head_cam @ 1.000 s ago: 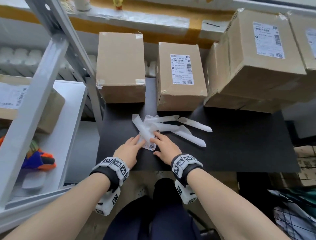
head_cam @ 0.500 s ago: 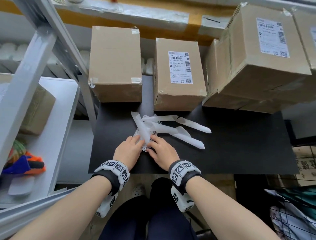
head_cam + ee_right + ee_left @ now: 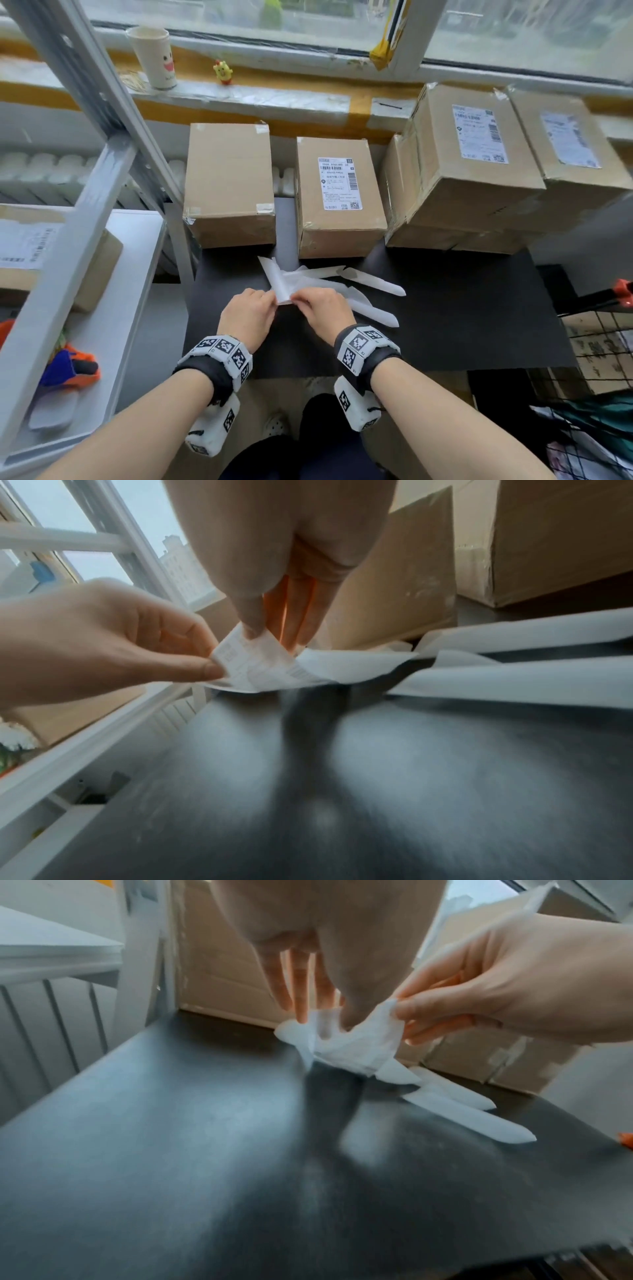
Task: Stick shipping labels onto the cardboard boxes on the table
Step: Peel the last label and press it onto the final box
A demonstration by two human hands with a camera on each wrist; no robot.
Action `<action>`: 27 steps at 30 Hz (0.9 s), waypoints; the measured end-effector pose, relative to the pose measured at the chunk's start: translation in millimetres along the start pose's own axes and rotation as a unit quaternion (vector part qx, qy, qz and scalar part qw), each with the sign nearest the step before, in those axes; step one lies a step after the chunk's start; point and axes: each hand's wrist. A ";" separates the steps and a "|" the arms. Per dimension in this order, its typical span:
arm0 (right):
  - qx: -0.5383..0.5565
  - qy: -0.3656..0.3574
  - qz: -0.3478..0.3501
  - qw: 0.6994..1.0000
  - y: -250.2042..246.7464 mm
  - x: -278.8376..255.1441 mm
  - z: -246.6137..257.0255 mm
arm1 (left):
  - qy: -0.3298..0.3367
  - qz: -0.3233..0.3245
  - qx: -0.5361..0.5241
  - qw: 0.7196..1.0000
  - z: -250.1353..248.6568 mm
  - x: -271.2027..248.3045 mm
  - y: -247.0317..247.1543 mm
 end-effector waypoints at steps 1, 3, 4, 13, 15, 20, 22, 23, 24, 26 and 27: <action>0.004 0.005 -0.011 1.000 -6.6 2.8 1.4 | -0.025 -0.001 -0.015 1.000 0.5 2.2 -7.9; 0.019 0.013 -0.035 0.999 -18.4 7.9 3.7 | -0.062 0.003 -0.038 0.997 2.5 7.9 -22.1; 0.026 0.016 -0.043 0.999 -23.7 10.1 4.9 | -0.070 -0.001 -0.047 0.996 4.2 10.9 -28.1; 0.050 0.064 -0.115 0.990 -60.7 27.4 19.0 | -0.120 -0.021 -0.153 0.981 -4.6 22.6 -67.3; 0.066 0.071 -0.132 0.987 -65.0 29.5 24.4 | -0.097 -0.008 -0.189 0.977 -11.1 23.9 -70.7; 0.108 0.069 -0.144 0.981 -68.7 35.3 38.6 | -0.084 0.029 -0.289 0.953 -34.4 25.8 -82.3; 0.124 0.062 -0.155 0.978 -70.0 36.4 43.6 | -0.084 0.027 -0.321 0.943 -42.1 24.7 -87.9; 0.131 0.060 -0.159 0.977 -70.7 36.6 46.1 | -0.084 0.024 -0.336 0.938 -45.0 24.2 -90.4; 0.136 0.058 -0.163 0.975 -71.3 36.4 48.7 | -0.088 0.024 -0.353 0.931 -46.8 23.8 -92.3; 0.146 0.056 -0.173 0.973 -71.7 36.9 52.2 | -0.100 0.027 -0.395 0.913 -48.5 24.2 -94.0; 0.150 0.056 -0.177 0.971 -71.6 37.0 53.2 | -0.108 0.030 -0.418 0.901 -48.6 24.8 -94.1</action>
Point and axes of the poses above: each hand's wrist, its own x-axis towards the middle knuckle, its own y-axis out of the palm, z = x × y, and after that the axes turned 15 degrees about -y, right-handed
